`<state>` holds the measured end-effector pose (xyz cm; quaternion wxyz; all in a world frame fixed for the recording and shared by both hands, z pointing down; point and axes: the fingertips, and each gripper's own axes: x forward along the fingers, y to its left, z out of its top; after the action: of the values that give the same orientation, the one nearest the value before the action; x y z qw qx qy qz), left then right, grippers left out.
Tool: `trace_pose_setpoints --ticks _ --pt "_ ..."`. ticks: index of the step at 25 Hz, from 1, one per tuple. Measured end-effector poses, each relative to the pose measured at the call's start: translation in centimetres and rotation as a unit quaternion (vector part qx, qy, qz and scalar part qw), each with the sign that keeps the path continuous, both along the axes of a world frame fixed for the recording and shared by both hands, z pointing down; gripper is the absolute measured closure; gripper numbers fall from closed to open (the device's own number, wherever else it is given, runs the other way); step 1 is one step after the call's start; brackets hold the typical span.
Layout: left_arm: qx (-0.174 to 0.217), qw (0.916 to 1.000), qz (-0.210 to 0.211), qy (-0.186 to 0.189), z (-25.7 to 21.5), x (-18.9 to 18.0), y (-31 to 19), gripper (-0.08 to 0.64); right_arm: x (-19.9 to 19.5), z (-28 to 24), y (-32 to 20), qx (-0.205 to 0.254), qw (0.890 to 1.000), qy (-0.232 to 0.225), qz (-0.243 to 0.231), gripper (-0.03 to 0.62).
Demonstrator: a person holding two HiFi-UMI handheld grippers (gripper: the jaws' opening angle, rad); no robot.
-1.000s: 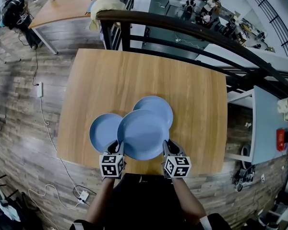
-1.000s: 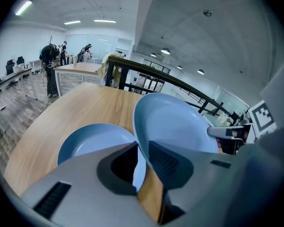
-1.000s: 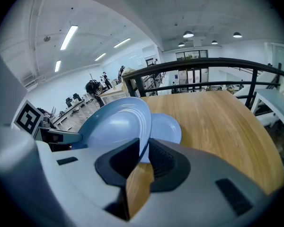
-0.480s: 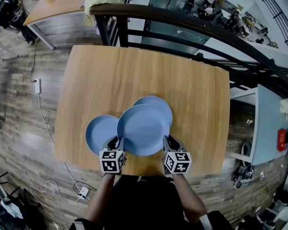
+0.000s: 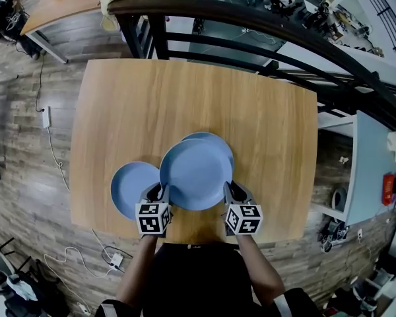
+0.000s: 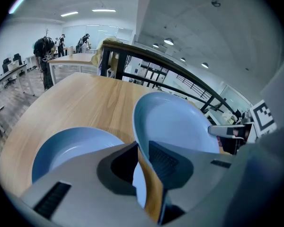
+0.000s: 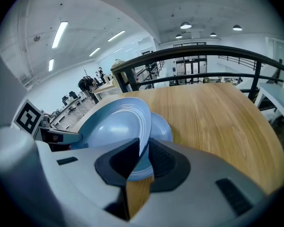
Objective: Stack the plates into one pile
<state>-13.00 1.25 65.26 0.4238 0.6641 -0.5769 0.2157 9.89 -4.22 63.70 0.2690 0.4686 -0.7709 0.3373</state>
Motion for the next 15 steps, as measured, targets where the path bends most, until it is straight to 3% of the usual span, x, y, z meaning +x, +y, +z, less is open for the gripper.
trace_pose_setpoints --ticks 15 --pt "-0.039 0.9991 0.012 0.009 3.2 1.6 -2.0 0.476 1.8 3.6 -1.4 -0.04 0.999 0.006 0.016 0.517"
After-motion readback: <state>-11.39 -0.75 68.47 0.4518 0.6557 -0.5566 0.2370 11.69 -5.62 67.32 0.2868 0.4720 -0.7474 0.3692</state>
